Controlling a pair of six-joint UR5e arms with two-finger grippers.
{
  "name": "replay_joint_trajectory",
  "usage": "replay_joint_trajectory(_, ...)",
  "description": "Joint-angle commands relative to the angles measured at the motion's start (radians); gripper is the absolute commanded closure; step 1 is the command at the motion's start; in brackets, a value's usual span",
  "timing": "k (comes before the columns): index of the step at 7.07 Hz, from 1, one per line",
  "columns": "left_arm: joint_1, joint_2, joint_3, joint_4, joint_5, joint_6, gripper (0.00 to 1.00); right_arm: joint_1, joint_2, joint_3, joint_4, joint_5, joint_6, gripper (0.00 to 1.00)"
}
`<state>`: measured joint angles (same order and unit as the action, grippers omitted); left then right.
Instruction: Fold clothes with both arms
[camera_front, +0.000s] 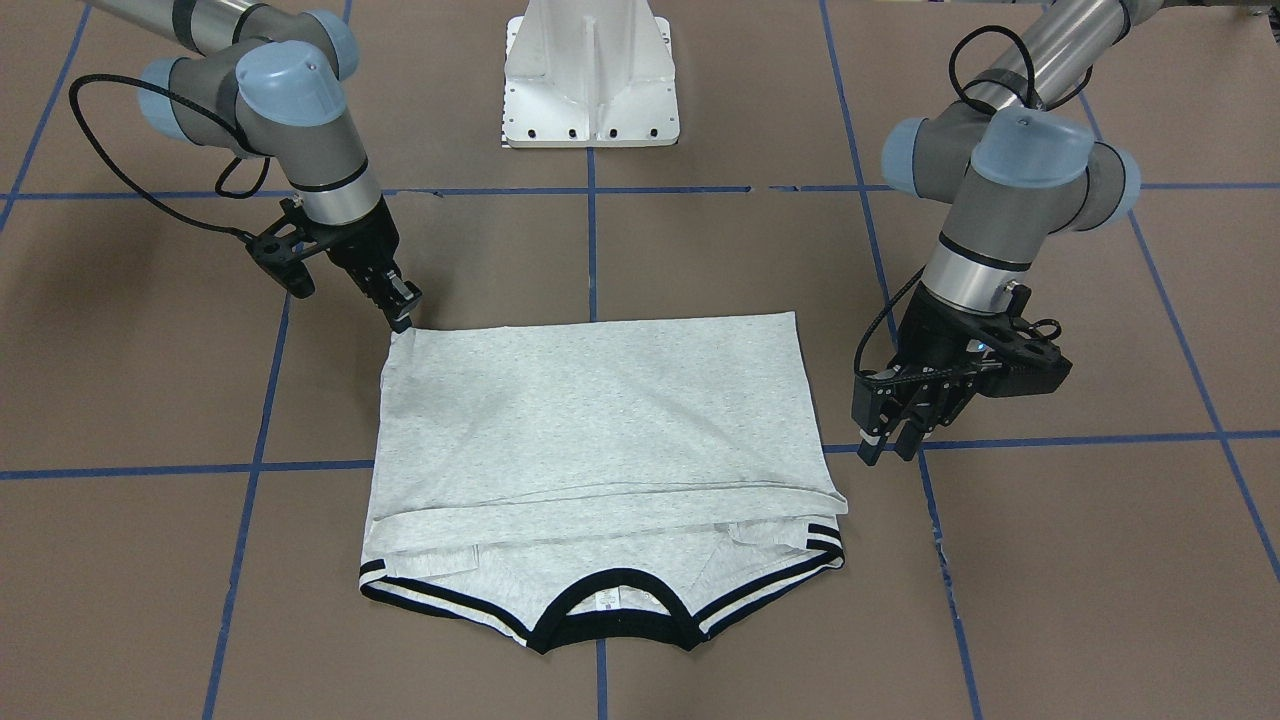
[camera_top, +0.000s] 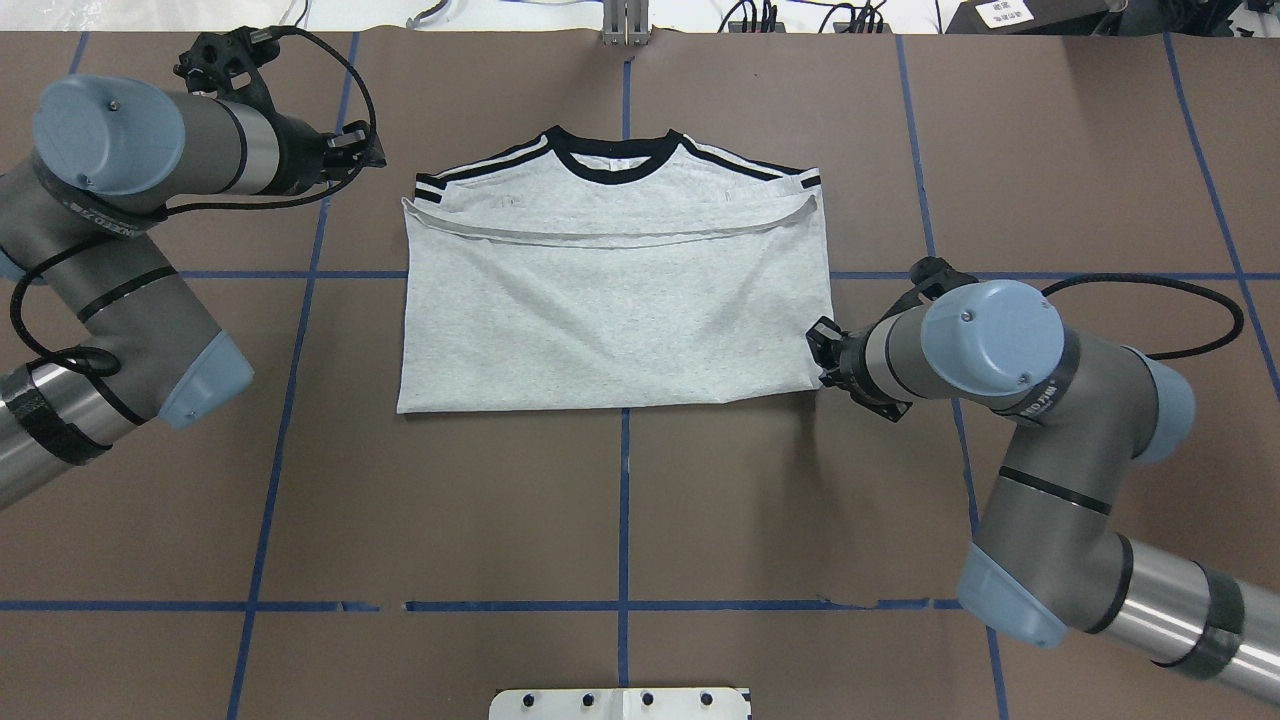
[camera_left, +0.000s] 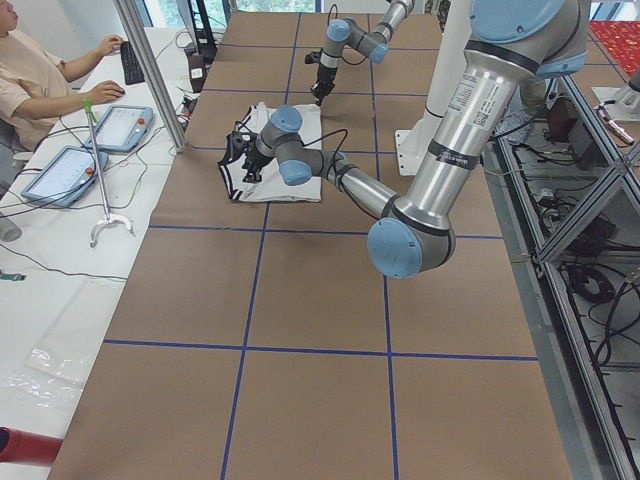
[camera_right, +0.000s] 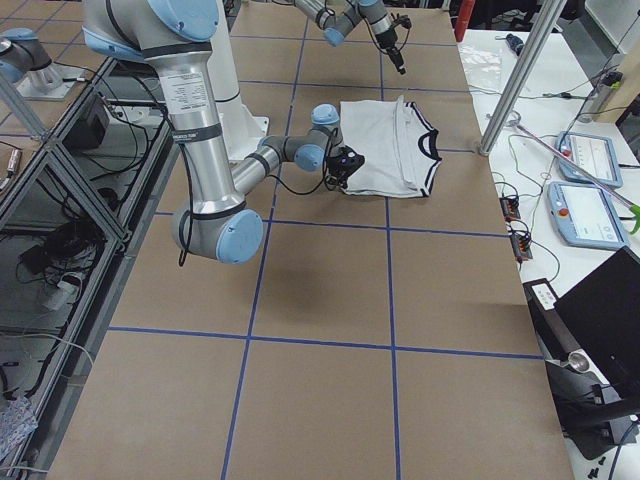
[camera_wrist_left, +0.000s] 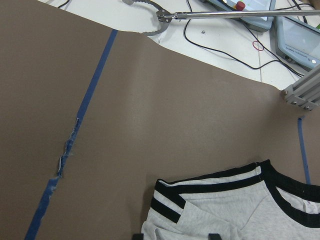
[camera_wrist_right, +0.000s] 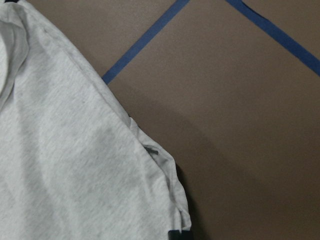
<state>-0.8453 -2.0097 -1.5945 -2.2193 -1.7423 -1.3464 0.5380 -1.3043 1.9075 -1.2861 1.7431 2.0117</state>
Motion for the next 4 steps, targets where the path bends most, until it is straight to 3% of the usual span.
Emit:
replay_joint_trajectory(1,0.0,0.017,-0.066,0.01,-0.012,0.001,0.32,-0.089,-0.17,0.24,-0.007,0.056,0.094,1.0)
replay_joint_trajectory(2,0.005,0.032,-0.096,0.012,-0.064,-0.014,0.27,-0.163,-0.244,0.34,-0.009,0.084,0.113,1.0)
replay_joint_trajectory(4,0.011,0.148,-0.308,0.02,-0.245,-0.067,0.27,-0.339,-0.297,0.392,-0.01,0.153,0.188,1.0)
